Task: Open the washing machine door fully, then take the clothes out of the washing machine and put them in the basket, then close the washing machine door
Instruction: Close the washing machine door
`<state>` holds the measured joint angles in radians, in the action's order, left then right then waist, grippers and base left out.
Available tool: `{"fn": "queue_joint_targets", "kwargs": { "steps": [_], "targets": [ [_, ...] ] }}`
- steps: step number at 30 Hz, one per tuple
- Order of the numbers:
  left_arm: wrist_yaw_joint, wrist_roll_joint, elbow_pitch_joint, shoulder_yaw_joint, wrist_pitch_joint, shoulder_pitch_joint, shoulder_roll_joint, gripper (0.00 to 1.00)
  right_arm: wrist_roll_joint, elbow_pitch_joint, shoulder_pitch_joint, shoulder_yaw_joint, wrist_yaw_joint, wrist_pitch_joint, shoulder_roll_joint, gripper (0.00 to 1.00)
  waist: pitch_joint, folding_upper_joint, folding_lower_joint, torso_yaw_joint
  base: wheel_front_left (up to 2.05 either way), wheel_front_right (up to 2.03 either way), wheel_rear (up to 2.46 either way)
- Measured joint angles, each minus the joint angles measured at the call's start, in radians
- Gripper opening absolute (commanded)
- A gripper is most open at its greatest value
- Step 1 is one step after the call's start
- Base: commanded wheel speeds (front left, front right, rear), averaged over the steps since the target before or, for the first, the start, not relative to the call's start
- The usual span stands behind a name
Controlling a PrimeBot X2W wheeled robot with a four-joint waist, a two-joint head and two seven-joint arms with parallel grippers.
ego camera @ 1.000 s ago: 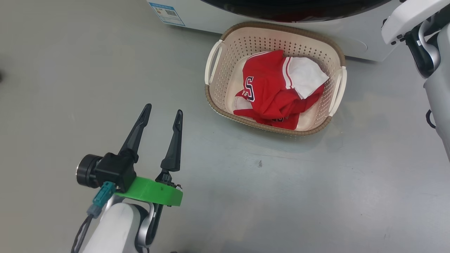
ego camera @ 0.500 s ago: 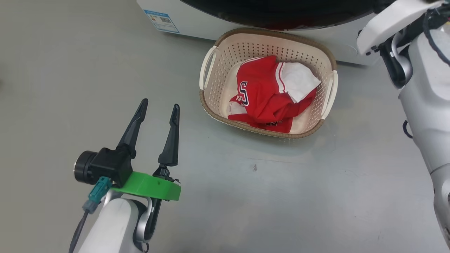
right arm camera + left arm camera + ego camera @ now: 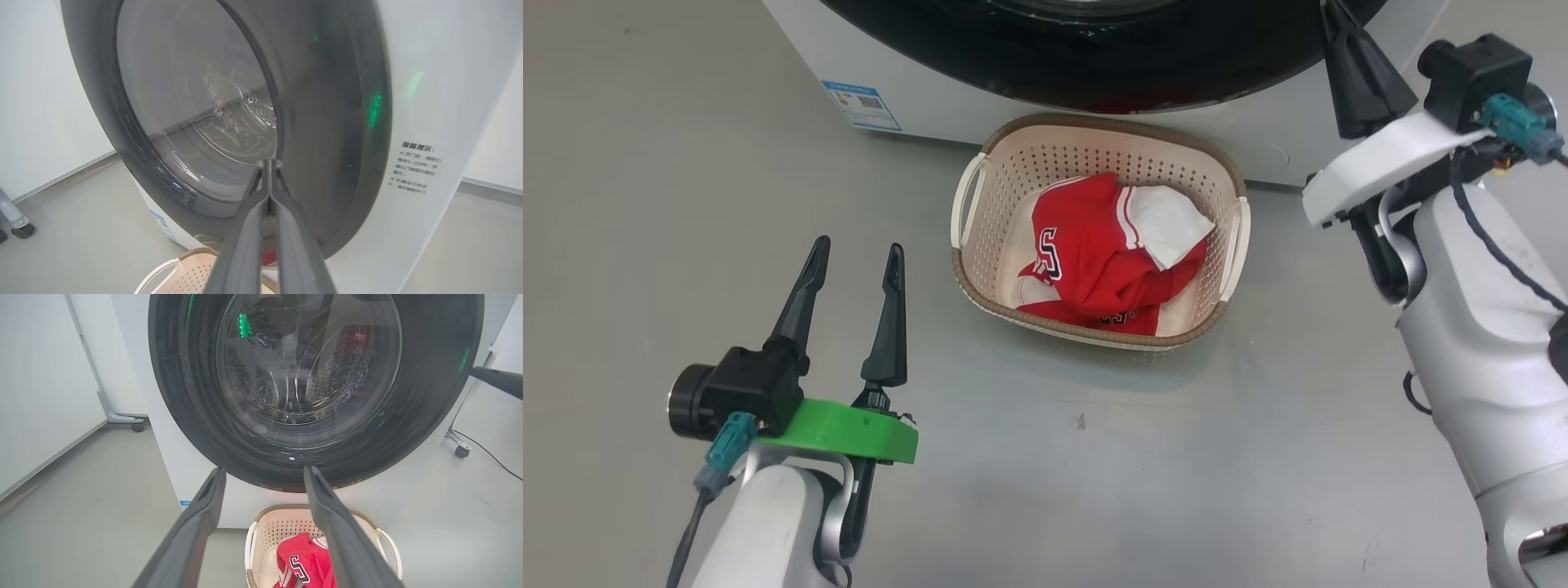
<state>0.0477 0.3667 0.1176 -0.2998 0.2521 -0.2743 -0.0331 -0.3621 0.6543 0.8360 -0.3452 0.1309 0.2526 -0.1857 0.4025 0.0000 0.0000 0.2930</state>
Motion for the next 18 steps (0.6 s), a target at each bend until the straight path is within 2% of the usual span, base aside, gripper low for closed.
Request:
{"fn": "queue_joint_targets", "kwargs": {
  "steps": [2,3,4,5,6,7,18],
  "targets": [
    [0.000,0.000,0.004,0.006,0.000,0.009,-0.001,1.00,0.000,-0.030,-0.040,0.009,0.000,0.001,0.005,0.03,-0.015,0.0000,0.0000,-0.011,0.00,0.00,0.00],
    [0.000,0.000,0.006,0.006,0.000,0.014,-0.001,1.00,0.000,-0.042,-0.063,0.016,0.000,0.001,0.007,0.26,-0.023,0.0000,0.0000,-0.017,0.00,0.00,0.00],
    [0.000,-0.001,0.008,0.007,0.000,0.019,-0.001,1.00,-0.003,-0.051,-0.087,0.026,0.000,0.001,0.009,0.45,-0.030,0.0000,0.0000,-0.022,0.00,0.00,0.00],
    [0.000,-0.001,0.011,0.007,0.000,0.024,-0.001,1.00,-0.006,-0.059,-0.112,0.033,-0.001,0.001,0.012,0.74,-0.039,0.0000,0.0000,-0.028,0.00,0.00,0.00],
    [0.000,-0.003,0.012,0.009,0.000,0.030,-0.002,1.00,-0.006,-0.067,-0.135,0.039,-0.002,0.001,0.014,0.97,-0.047,0.0000,0.0000,-0.034,0.00,0.00,0.00],
    [0.000,-0.008,0.014,0.010,0.000,0.035,-0.003,1.00,-0.006,-0.074,-0.156,0.043,-0.003,0.001,0.017,1.00,-0.056,0.0000,0.0000,-0.040,0.00,0.00,0.00],
    [0.000,-0.016,0.041,0.014,0.000,0.101,-0.022,1.00,-0.010,-0.156,-0.381,0.121,-0.055,0.001,0.042,1.00,-0.155,0.0000,0.0000,-0.104,0.00,0.00,0.00]
  ]
}}
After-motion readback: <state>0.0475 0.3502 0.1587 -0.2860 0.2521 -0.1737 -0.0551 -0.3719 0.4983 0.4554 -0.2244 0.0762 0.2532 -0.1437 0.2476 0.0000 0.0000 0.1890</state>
